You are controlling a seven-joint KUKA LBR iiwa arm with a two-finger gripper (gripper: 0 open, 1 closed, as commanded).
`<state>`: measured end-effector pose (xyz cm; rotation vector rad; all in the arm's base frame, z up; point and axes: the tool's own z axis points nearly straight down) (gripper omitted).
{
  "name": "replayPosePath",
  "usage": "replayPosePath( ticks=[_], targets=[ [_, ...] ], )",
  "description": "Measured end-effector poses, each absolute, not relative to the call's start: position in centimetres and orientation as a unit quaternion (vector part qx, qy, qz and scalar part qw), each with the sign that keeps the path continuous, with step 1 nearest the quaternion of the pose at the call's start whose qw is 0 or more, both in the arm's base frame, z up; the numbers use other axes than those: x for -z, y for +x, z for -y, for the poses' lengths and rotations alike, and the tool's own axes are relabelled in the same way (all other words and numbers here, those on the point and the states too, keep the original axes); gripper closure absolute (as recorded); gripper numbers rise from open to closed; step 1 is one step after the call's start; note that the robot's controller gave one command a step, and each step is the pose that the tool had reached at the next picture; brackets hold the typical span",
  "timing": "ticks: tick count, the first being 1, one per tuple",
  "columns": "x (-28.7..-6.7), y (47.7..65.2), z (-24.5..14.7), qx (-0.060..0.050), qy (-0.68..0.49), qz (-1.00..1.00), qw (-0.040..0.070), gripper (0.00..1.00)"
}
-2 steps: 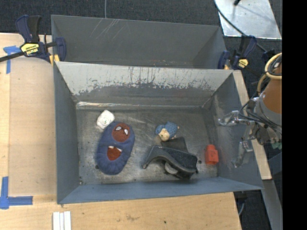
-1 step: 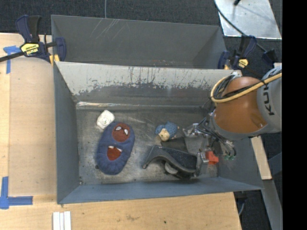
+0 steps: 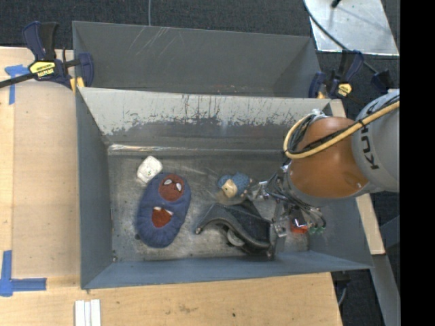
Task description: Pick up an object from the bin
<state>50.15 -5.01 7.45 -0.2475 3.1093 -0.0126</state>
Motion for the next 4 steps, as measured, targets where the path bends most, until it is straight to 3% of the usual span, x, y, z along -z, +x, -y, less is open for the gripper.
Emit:
replayPosePath(
  ticks=[1,2,3,4],
  targets=[
    [-7.6,50.3,4.9,0.003,-0.08,-0.997,0.014,1.0],
    [-7.6,50.0,1.3,0.005,-0.078,-0.997,0.009,1.0],
    [-21.5,50.7,2.4,0.001,-0.093,-0.996,0.006,1.0],
    [-21.0,50.6,2.3,0.0,-0.094,-0.996,0.002,0.0]
  ],
)
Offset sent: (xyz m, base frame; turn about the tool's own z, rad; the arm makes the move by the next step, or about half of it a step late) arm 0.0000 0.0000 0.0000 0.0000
